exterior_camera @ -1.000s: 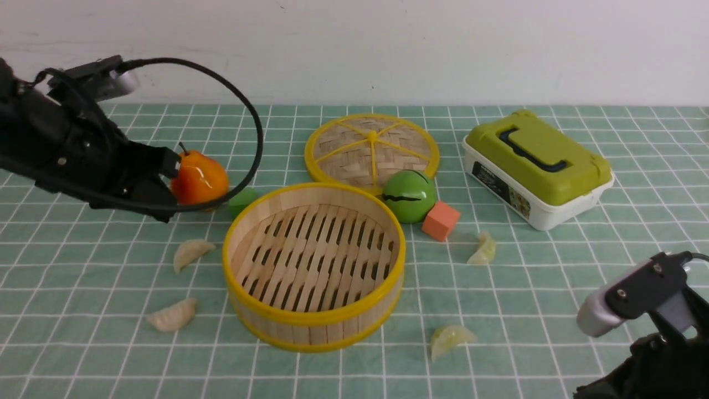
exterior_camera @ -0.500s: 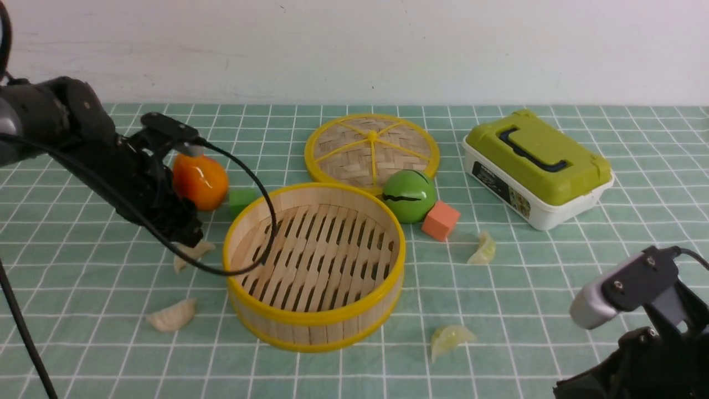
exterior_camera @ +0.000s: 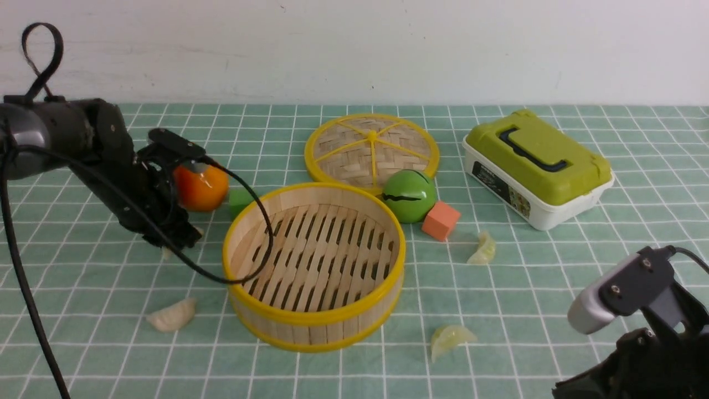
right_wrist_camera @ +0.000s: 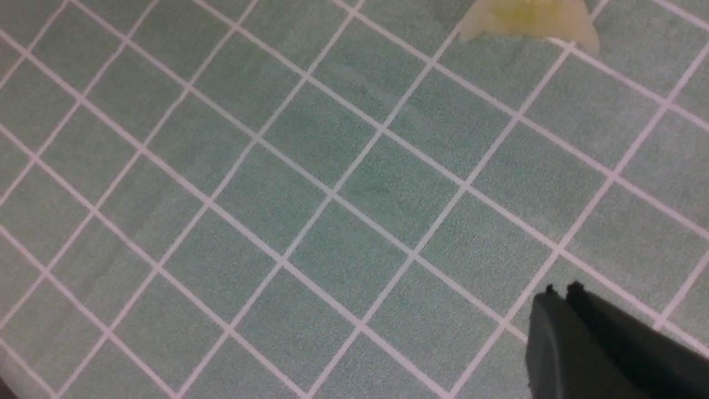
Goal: Put the dumplings into the steamer on the table with the blue tablecloth.
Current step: 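Place the dumpling into the bamboo steamer basket with the left gripper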
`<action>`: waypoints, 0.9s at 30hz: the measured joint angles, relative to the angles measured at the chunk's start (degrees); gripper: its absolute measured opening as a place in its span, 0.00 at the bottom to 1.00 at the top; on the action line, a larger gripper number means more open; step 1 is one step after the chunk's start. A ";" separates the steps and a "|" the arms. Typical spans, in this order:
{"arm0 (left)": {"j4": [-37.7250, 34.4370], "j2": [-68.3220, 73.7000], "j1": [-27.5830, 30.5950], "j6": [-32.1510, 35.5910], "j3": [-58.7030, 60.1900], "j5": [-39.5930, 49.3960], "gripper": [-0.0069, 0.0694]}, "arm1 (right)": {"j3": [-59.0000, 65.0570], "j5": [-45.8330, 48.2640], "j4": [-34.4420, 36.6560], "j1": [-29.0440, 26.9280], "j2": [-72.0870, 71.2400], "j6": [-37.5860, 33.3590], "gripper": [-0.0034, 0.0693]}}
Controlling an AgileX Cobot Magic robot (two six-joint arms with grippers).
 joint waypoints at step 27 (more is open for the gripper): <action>-3.45 2.20 -17.09 -43.88 -2.63 -3.50 0.44 | 0.00 -0.87 1.92 0.00 0.00 -0.04 0.08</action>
